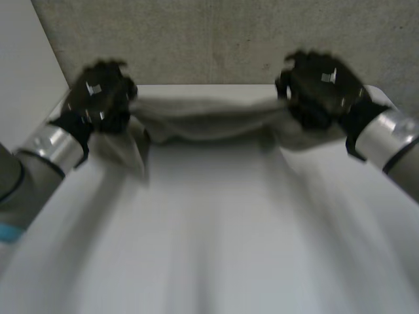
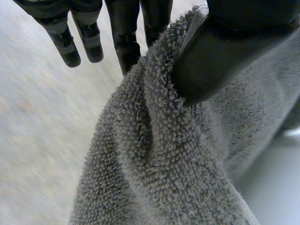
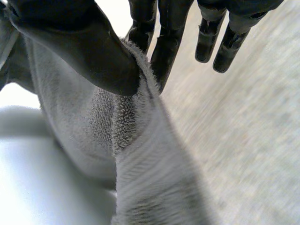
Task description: Fold the towel.
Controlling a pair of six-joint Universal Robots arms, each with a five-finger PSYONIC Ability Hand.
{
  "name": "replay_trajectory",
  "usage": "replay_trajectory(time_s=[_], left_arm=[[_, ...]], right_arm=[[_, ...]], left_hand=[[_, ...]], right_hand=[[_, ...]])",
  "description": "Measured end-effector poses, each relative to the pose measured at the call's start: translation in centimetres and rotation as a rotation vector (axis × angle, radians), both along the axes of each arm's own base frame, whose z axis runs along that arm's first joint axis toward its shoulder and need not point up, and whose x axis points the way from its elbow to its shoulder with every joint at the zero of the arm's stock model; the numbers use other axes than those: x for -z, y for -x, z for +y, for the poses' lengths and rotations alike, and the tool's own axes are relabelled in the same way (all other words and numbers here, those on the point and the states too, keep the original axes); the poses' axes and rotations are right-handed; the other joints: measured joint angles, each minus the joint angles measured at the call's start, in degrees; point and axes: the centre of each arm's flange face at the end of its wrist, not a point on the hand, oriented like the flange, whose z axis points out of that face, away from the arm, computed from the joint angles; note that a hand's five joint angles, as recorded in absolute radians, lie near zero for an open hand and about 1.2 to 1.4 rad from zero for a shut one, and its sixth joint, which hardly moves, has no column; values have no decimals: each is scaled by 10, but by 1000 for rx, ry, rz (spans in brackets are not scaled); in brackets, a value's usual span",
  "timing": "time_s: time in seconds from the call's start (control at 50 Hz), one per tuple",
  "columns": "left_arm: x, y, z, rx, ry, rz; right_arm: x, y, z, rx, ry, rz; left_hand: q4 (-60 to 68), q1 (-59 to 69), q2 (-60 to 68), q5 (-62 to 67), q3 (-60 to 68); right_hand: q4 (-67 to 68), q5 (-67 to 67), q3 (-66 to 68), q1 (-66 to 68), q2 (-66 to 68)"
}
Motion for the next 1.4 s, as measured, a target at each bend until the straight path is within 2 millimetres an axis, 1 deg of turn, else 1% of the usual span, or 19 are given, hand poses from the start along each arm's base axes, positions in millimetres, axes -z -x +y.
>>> replay_trajectory(time_s=[0.06, 0.08, 0.12, 0.14, 0.16, 0.18, 0.22, 0.3, 0.46, 0.72, 0.94, 1.08, 1.2, 1.22, 1.24, 1.26, 1.3, 1.32, 1.4], left_arm=[[30, -3, 13, 33, -79, -54], [34, -4, 15, 36, -88, -63], [54, -5, 22, 50, -126, -116], [58, -5, 23, 52, -134, -131], [67, -6, 25, 56, -149, -162], [71, -6, 27, 58, -155, -177], [84, -7, 30, 65, -176, -240], [95, -7, 33, 73, -201, -314], [93, -9, 28, 33, -212, -352], [82, -23, 3, -213, -153, -362], [87, -25, 8, -253, -166, -382], [85, -34, 3, -303, -156, -385], [77, -38, 4, -323, -141, -380], [76, -39, 4, -323, -139, -379], [74, -39, 5, -323, -134, -377], [71, -39, 6, -324, -129, -375], [66, -39, 9, -322, -117, -370], [63, -39, 10, -321, -110, -367], [47, -39, 16, -317, -75, -351]], right_arm=[[32, 6, 12, -21, -61, 86], [36, 6, 14, -25, -71, 98], [58, 9, 21, -39, -116, 151], [64, 10, 22, -42, -128, 164], [74, 11, 25, -49, -151, 189], [79, 12, 26, -51, -161, 200], [93, 13, 29, -59, -199, 239], [104, 14, 31, -68, -237, 272], [104, 14, 30, -73, -254, 273], [105, 19, 27, -44, -277, 258], [102, 25, 20, 26, -306, 219], [100, 29, 17, 45, -302, 213], [94, 33, 12, 70, -297, 193], [93, 34, 11, 74, -298, 188], [91, 36, 10, 82, -299, 178], [88, 37, 8, 91, -300, 165], [84, 40, 6, 103, -302, 143], [80, 41, 5, 109, -301, 129], [70, 43, 2, 122, -294, 93]], left_hand=[[0, 0, 0, 0, 0], [0, 0, 0, 0, 0], [0, 0, 0, 0, 0], [0, -6, -6, -7, 0], [0, -30, -32, -42, 0], [0, -51, -53, -61, 0], [0, -137, -133, -144, 0], [0, -262, -257, -276, 0], [0, -284, -274, -304, 0], [0, -285, -274, -306, 0], [0, -285, -274, -305, 0], [0, -285, -274, -305, 0], [0, -271, -269, -294, 0], [0, -257, -256, -278, 0], [0, -203, -200, -232, 0], [0, -109, -103, -139, 0], [0, -11, 0, -33, 0], [0, -2, 26, -10, 0], [0, -2, 31, -8, 0]], right_hand=[[0, 0, 0, 0, 0], [0, 0, 0, 0, 0], [0, 0, 0, 0, 0], [0, 0, 0, 0, 0], [0, 0, 0, 0, 0], [0, 0, 0, 0, 0], [0, 0, 0, 0, 0], [0, 0, 0, 0, 0], [0, 0, 0, 0, 0], [0, 0, 0, 0, 0], [0, 0, 0, 0, 0], [0, 0, 0, 0, 0], [0, 0, 0, 0, 0], [0, 0, 0, 0, 0], [0, 0, 0, 0, 0], [0, 0, 0, 0, 0], [0, 0, 0, 0, 0], [0, 0, 0, 0, 0], [0, 0, 0, 0, 0]])
